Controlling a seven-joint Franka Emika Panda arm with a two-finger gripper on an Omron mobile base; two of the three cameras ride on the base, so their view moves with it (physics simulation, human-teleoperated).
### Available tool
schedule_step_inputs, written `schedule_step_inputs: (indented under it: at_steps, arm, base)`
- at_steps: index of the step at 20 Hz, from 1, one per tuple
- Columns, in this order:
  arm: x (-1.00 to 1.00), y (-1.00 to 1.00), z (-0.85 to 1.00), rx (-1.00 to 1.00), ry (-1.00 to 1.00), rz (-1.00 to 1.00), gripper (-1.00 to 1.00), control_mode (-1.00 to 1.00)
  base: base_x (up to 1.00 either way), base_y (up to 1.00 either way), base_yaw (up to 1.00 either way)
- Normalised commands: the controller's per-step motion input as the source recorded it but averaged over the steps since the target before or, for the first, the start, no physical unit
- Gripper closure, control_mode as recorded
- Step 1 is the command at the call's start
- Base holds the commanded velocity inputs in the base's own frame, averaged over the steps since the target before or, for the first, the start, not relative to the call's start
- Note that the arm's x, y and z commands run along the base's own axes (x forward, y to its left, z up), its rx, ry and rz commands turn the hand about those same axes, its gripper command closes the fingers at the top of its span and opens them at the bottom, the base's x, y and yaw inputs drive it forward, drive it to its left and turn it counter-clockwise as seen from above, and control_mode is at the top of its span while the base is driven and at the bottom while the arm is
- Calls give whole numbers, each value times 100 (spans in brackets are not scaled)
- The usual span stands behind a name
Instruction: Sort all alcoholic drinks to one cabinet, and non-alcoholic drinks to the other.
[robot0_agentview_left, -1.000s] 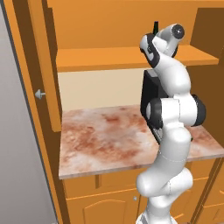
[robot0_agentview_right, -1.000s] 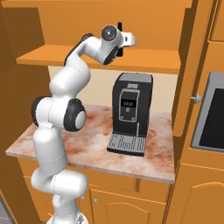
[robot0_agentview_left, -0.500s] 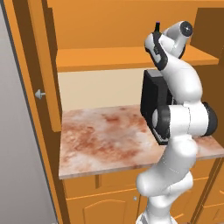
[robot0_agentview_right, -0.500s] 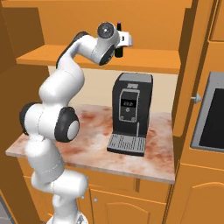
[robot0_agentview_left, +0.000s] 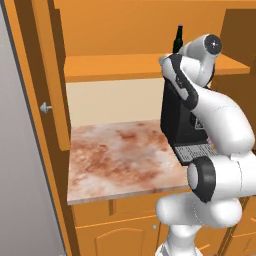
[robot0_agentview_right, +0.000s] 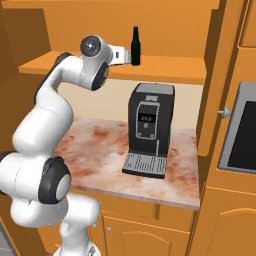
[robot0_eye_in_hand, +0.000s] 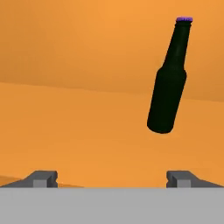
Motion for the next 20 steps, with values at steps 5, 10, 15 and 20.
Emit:
schedule_step_inputs:
  at_steps: [5,10,15,20]
  arm:
    - [-100,66,-27,0,10,-8,-100,-100]
    - [-100,44,-20,0,24,-12,-100,-100]
    - [-100,6,-13,0,39,-10,-100,-100]
    - [-92,-6,-48,0,33,-3,-100,-100]
  base:
    - [0,0,0]
    - [0,0,0]
    - [0,0,0]
    - [0,0,0]
